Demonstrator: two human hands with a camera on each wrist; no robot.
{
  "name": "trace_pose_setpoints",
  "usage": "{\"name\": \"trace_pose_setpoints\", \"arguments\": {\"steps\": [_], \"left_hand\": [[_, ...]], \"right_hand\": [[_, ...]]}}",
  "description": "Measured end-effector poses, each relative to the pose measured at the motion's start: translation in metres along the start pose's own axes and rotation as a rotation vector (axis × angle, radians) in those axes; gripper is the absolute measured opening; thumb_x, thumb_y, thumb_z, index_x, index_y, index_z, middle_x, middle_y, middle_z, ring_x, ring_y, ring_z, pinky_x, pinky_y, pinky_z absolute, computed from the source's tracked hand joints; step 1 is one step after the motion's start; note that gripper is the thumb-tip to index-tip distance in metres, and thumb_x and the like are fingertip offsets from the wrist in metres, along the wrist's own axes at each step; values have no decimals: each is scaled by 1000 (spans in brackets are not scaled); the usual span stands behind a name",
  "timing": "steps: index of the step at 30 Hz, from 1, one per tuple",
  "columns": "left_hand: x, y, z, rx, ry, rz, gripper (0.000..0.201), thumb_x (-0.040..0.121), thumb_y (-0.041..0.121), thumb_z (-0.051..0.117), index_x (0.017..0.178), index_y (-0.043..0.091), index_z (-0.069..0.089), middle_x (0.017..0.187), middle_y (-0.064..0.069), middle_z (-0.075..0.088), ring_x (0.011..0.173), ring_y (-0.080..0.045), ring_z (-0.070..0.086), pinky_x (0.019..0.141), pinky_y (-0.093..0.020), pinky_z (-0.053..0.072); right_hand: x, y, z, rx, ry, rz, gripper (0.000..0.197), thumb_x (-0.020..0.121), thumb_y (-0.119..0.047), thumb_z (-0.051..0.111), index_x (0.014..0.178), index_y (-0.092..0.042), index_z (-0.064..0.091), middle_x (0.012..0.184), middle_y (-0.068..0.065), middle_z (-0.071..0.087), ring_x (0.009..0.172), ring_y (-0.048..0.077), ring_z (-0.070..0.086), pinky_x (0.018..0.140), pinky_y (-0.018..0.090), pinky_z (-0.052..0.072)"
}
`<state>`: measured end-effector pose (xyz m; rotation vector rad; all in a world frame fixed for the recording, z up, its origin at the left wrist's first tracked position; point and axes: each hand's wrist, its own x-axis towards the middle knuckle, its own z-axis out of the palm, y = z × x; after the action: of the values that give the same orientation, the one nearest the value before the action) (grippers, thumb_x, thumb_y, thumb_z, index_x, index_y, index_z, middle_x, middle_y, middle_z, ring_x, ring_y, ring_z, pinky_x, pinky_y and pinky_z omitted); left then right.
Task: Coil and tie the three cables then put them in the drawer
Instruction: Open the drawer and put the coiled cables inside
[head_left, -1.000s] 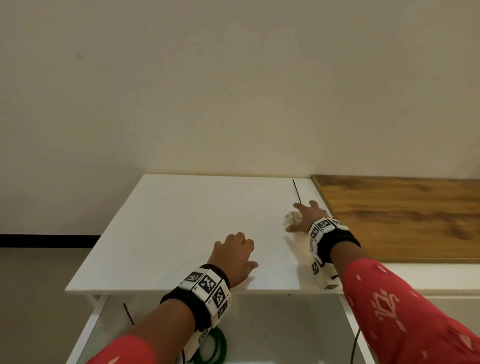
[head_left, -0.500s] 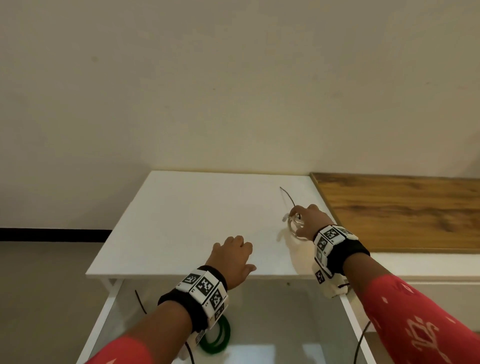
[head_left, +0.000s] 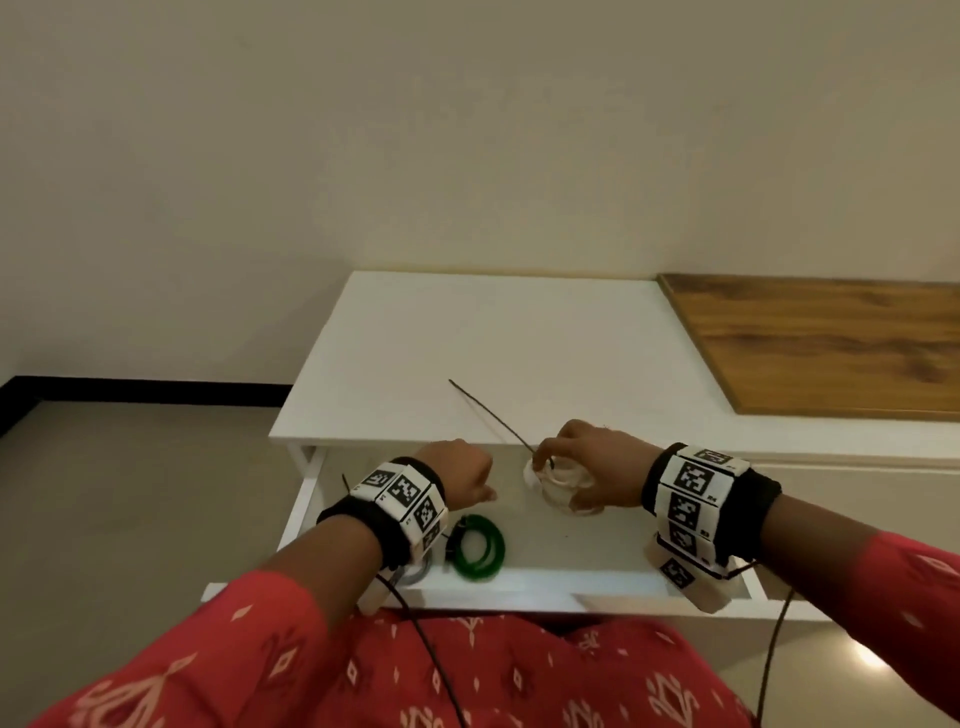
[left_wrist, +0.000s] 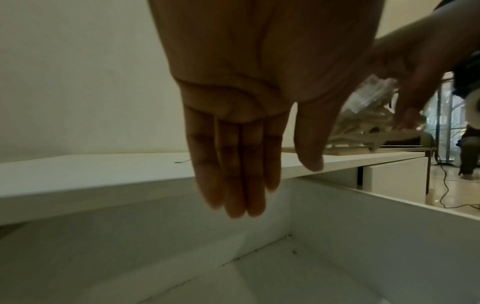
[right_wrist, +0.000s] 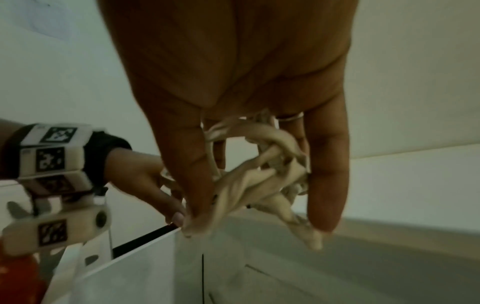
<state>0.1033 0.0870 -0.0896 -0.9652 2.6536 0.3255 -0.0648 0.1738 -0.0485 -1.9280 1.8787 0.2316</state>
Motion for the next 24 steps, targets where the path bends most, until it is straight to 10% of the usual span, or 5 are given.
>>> {"name": "trace_pose_setpoints", "arguments": {"steps": [24], "left_hand": [[94, -50, 76, -104, -302, -117, 65, 88, 47, 49, 134, 4, 31, 135, -18, 42, 121, -32, 44, 96, -37, 39]], "right_hand": [[151, 80, 157, -150, -437, 149, 67, 79, -24, 65, 135, -26, 28, 137, 18, 30, 119, 38, 45, 89, 39, 45]]}}
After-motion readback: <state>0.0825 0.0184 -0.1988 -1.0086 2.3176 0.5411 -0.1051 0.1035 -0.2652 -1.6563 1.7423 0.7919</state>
